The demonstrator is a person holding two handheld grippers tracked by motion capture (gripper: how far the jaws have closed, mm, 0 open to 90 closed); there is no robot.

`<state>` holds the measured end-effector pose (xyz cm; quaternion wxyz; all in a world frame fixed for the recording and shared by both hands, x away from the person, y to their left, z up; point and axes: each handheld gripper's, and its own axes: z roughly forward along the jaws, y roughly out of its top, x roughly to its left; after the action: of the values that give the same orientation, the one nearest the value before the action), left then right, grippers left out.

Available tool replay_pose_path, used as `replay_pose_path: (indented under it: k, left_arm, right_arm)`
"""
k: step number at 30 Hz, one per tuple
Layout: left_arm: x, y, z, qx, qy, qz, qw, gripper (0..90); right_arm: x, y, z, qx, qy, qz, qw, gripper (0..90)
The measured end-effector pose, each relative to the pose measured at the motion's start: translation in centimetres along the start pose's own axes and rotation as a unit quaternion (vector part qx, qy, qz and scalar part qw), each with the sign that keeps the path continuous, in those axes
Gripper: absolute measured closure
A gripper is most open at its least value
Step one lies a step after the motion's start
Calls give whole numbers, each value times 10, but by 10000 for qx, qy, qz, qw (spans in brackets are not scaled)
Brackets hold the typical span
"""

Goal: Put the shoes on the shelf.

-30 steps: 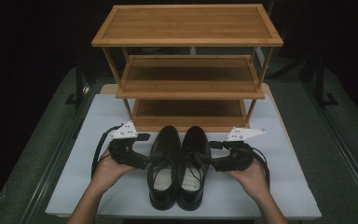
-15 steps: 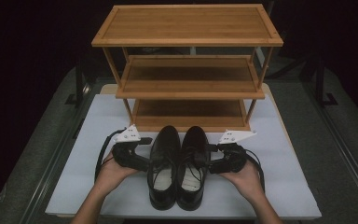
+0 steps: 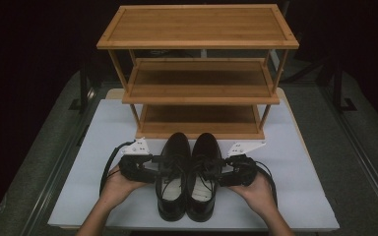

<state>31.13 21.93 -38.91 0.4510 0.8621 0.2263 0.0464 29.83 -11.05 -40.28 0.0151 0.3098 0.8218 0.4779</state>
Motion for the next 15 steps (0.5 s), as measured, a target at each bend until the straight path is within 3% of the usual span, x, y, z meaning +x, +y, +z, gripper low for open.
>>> replay_pose_path:
  k: [6, 8, 15]
  left_arm:
    - [-4, 2, -5, 5, 4, 139, 9999, 572]
    - [-6, 3, -7, 31, 28, 214, 9998, 645]
    - [-5, 4, -15, 44, 199, 311, 9993, 758]
  right_arm:
    - [3, 0, -4, 9, 22, -52, 10000, 539]
    - [7, 1, -7, -22, -42, -145, 9999, 629]
    - [8, 1, -14, -57, -218, -291, 9993, 742]
